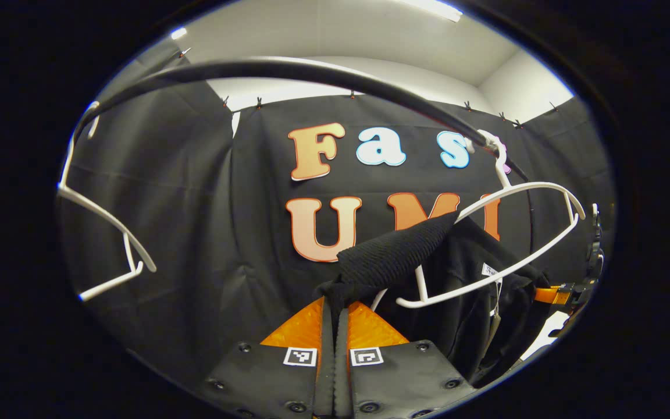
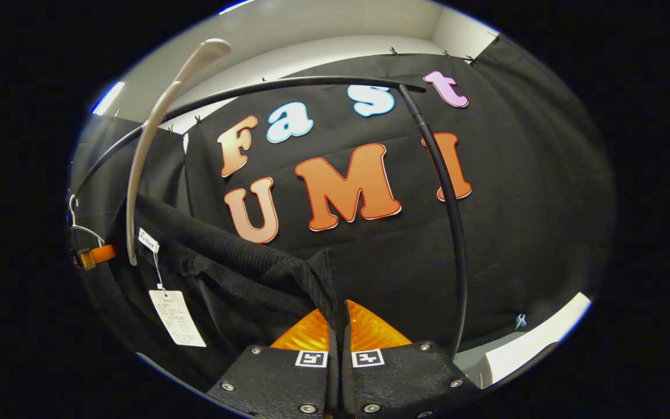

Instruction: Grasp the clothes on the hanger with both hands and then place them into the laundry hamper below.

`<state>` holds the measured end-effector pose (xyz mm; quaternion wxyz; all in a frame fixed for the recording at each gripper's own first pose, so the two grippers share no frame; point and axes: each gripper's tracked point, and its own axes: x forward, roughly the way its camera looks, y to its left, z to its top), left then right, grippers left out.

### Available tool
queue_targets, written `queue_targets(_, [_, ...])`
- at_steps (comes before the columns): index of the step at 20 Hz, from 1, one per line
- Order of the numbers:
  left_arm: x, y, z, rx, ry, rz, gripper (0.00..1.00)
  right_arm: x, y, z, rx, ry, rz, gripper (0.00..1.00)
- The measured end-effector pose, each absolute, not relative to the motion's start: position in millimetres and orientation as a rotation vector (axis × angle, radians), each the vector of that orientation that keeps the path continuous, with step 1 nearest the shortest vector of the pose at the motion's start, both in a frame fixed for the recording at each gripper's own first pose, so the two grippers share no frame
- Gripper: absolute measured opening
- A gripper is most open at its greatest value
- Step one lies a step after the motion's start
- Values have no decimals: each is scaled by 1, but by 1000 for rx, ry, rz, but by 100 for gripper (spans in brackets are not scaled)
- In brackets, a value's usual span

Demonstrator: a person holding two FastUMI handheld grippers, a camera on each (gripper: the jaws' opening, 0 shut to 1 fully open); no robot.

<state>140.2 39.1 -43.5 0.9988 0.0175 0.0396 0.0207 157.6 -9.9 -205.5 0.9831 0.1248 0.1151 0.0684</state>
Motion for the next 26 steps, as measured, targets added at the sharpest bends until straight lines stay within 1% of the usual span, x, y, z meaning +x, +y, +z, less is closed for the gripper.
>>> queue_targets(2, [138, 41, -49, 66, 77, 49, 7, 153, -11, -203, 216, 204, 129, 1])
queue_targets(4, [139, 41, -52, 80, 73, 64, 7, 149, -5, -211, 210, 217, 133, 1])
queue_targets(9, [133, 38, -68, 35, 96, 38, 7, 142, 13, -234, 188, 252, 147, 1])
queue_targets(16, [130, 52, -89, -42, 124, 75, 7, 127, 44, -248, 167, 273, 170, 1])
queue_targets(18, [128, 73, -109, -26, 152, 120, 7, 124, 52, -255, 160, 281, 176, 1])
queue_targets(19, [123, 84, -119, -19, 167, 137, 10, 124, 54, -260, 154, 289, 172, 1])
queue_targets(20, [117, 90, -126, -13, 179, 148, 7, 123, 53, -266, 151, 299, 169, 1])
queue_targets(21, [115, 93, -138, -2, 193, 161, 7, 122, 52, -273, 149, 312, 163, 1])
queue_targets(22, [112, 98, -146, 13, 206, 173, 10, 121, 50, -281, 144, 328, 155, 1])
queue_targets(23, [112, 99, -157, 18, 222, 170, 10, 121, 49, -289, 139, 342, 150, 1])
queue_targets(24, [111, 93, -172, 5, 248, 157, 7, 118, 50, -296, 143, 355, 149, 1])
queue_targets(26, [109, 79, -204, -27, 307, 123, 7, 110, 61, -309, 165, 381, 176, 1])
